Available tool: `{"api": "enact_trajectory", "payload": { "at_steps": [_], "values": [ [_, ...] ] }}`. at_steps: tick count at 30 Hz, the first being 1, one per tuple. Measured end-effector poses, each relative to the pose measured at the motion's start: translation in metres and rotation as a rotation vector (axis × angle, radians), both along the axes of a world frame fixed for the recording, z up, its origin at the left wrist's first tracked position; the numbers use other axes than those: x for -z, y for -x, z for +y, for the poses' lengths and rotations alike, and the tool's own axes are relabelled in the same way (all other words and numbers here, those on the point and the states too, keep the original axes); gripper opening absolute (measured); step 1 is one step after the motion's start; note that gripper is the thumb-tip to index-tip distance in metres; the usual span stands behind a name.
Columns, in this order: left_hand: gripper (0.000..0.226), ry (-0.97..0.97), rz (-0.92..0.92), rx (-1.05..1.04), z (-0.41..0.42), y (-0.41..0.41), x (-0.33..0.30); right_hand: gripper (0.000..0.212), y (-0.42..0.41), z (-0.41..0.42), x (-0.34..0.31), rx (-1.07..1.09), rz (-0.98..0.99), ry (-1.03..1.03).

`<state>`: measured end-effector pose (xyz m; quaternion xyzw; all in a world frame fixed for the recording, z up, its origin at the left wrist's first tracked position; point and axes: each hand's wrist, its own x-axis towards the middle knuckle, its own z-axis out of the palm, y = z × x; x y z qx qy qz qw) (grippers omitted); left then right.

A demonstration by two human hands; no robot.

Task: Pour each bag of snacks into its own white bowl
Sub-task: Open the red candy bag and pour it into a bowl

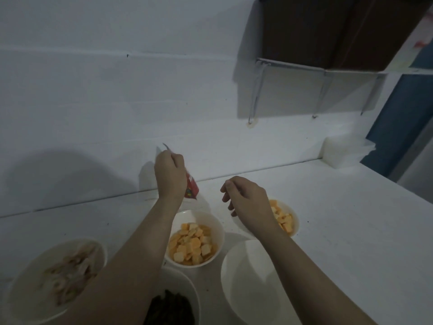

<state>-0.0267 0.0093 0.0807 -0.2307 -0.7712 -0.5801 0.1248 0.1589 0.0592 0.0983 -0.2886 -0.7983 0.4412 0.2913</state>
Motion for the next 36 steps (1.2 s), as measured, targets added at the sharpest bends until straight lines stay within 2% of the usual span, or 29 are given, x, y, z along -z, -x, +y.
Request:
{"api": "enact_trajectory", "payload": {
  "at_steps": [7, 14, 18, 27, 32, 36],
  "values": [
    [0.031, -0.076, 0.143, 0.107, -0.006, -0.067, -0.053, 0.029, -0.032, 0.001, -0.014, 0.047, 0.095, -0.035],
    [0.033, -0.153, 0.007, 0.365, 0.014, -0.165, -0.064, 0.030, -0.099, 0.023, -0.027, 0.138, 0.112, -0.110],
    [0.038, -0.122, -0.065, 0.504, 0.034, -0.229, -0.057, 0.025, -0.150, 0.044, -0.021, 0.215, 0.099, -0.021],
    [0.038, -0.031, -0.090, 0.623, 0.065, -0.329, 0.002, 0.027, -0.242, 0.082, 0.024, 0.238, 0.019, 0.231],
    [0.031, 0.019, -0.247, 0.719, 0.063, -0.368, 0.051, 0.035, -0.268, 0.087, 0.048, 0.228, 0.009, 0.373],
    [0.027, -0.051, -0.553, 0.791, 0.060, -0.381, 0.054, 0.040, -0.278, 0.089, 0.054, 0.221, 0.003, 0.460]
  ]
}}
